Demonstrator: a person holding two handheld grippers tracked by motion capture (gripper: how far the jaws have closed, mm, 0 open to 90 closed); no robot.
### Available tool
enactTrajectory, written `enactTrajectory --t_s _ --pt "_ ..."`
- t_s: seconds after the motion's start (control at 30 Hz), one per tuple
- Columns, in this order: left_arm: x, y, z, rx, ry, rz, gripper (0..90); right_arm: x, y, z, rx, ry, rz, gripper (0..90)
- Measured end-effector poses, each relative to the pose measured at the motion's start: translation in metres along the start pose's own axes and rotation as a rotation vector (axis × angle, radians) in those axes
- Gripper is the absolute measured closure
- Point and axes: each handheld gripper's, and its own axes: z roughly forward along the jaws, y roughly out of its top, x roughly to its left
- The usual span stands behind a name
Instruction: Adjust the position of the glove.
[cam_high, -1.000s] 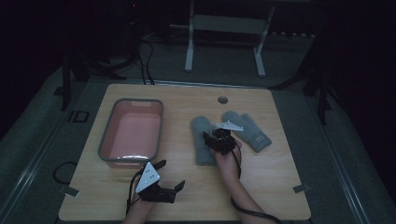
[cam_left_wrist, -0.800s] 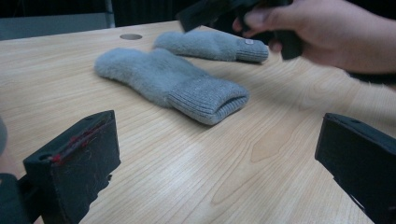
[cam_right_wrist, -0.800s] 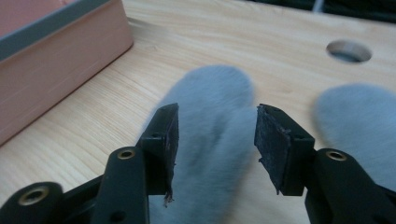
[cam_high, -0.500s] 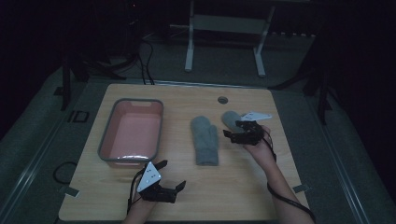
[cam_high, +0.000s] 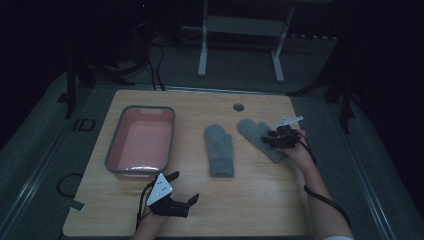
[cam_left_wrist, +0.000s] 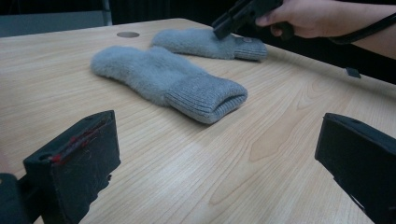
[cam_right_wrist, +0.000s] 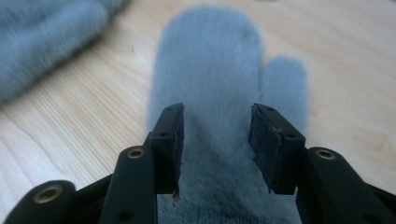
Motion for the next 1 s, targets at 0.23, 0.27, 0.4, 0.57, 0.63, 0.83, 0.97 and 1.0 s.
enactTrajectory --t_s 0.23,0.27,0.4,0.57,0.63,0.83,0.97,1.0 --pt "0.000 -0.001 0.000 0.000 -0.004 -0.002 0.2 -0.002 -0.015 0.014 -0.009 0.000 0.044 67.9" --pt "0.000 -0.001 -0.001 0.000 -0.003 -0.002 0.2 -0.001 -0.015 0.013 -0.016 -0.005 0.079 73.1" --pt "0.000 -0.001 -0.001 -0.004 -0.002 -0.007 0.2 0.003 -0.014 0.007 -0.026 -0.019 0.239 80.2" --pt "0.000 -0.001 -0.001 -0.007 -0.007 -0.006 0.2 0.016 -0.015 -0.003 -0.046 -0.098 0.352 81.0" --pt "0.000 0.000 -0.001 -0.006 -0.008 -0.003 0.2 0.025 -0.015 -0.010 -0.060 -0.146 0.379 81.1" --pt "-0.001 0.000 0.000 -0.007 -0.011 -0.004 0.2 0.041 -0.015 -0.031 -0.053 -0.231 0.423 81.0" --pt "-0.001 0.000 0.000 -0.007 -0.011 -0.002 0.2 0.051 -0.021 -0.049 -0.079 -0.318 0.495 81.0" --pt "-0.001 0.000 0.000 -0.006 -0.012 -0.001 0.2 0.054 -0.023 -0.054 -0.089 -0.348 0.524 81.1"
